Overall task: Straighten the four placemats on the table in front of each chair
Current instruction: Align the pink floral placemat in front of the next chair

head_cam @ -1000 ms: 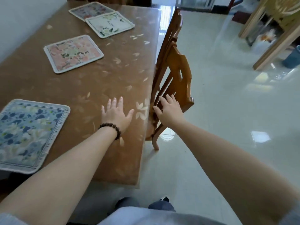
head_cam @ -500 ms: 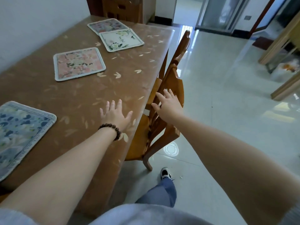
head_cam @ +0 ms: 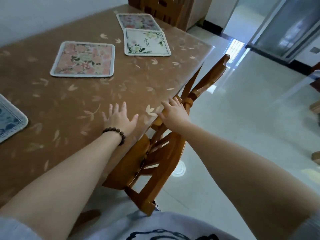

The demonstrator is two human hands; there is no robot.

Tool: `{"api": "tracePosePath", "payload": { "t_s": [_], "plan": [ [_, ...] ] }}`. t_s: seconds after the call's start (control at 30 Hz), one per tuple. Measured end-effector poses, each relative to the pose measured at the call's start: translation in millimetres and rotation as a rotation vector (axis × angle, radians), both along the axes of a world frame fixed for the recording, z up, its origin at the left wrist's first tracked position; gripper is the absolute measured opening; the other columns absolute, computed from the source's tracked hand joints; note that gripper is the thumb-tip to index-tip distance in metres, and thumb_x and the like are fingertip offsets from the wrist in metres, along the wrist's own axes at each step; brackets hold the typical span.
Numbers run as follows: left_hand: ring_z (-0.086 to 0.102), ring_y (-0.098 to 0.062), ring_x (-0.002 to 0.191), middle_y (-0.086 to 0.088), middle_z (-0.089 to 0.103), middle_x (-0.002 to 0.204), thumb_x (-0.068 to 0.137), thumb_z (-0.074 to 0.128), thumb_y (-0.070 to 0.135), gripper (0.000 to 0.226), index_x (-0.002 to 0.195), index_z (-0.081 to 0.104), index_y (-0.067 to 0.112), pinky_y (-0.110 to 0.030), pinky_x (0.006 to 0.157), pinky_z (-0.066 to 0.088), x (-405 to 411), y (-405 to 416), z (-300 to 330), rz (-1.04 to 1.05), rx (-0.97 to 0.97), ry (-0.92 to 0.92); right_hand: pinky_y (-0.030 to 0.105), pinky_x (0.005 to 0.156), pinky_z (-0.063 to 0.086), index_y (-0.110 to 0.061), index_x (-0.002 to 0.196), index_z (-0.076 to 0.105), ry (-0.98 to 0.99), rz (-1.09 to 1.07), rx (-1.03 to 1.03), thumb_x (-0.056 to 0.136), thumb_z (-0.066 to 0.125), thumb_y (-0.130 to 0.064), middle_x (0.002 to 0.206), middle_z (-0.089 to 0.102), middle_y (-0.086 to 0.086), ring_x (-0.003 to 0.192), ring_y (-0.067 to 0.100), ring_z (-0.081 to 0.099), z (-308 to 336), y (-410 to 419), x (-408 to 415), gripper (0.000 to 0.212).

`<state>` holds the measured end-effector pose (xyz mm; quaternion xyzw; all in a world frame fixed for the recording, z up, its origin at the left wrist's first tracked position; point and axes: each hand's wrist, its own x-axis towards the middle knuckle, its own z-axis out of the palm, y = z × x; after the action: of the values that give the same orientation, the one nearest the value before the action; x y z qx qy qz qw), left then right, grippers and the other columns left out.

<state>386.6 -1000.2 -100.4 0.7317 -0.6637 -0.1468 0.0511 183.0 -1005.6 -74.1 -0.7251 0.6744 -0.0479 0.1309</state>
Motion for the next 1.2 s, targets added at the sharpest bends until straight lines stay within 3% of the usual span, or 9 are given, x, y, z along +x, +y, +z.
{"api": "tracePosePath", "payload": {
  "t_s": [0.87, 1.2],
  "plan": [
    [-0.004, -0.023, 0.144, -0.003, 0.006, 0.158, 0.087, 0.027, 0.068, 0.077, 0.149, 0.009, 0.026, -0.05, 0.114, 0.003, 10, -50, -4, 0.698, 0.104, -0.007, 0.042, 0.117, 0.005, -0.022, 0.147, 0.024, 0.011, 0.747, 0.093, 0.097, 0.034, -0.046, 0.158, 0.011, 0.01, 0.145, 0.025, -0.001, -6, -209, 59, 0.057],
    [-0.006, -0.024, 0.143, -0.003, 0.005, 0.158, 0.088, 0.032, 0.063, 0.074, 0.148, 0.009, 0.027, -0.05, 0.115, 0.003, 37, -99, -4, 0.642, 0.097, -0.088, 0.043, 0.116, 0.007, -0.02, 0.147, 0.025, -0.059, 0.748, 0.181, 0.098, 0.035, -0.045, 0.157, 0.012, 0.012, 0.145, 0.026, 0.0, -20, -258, 88, 0.056]
  ]
}}
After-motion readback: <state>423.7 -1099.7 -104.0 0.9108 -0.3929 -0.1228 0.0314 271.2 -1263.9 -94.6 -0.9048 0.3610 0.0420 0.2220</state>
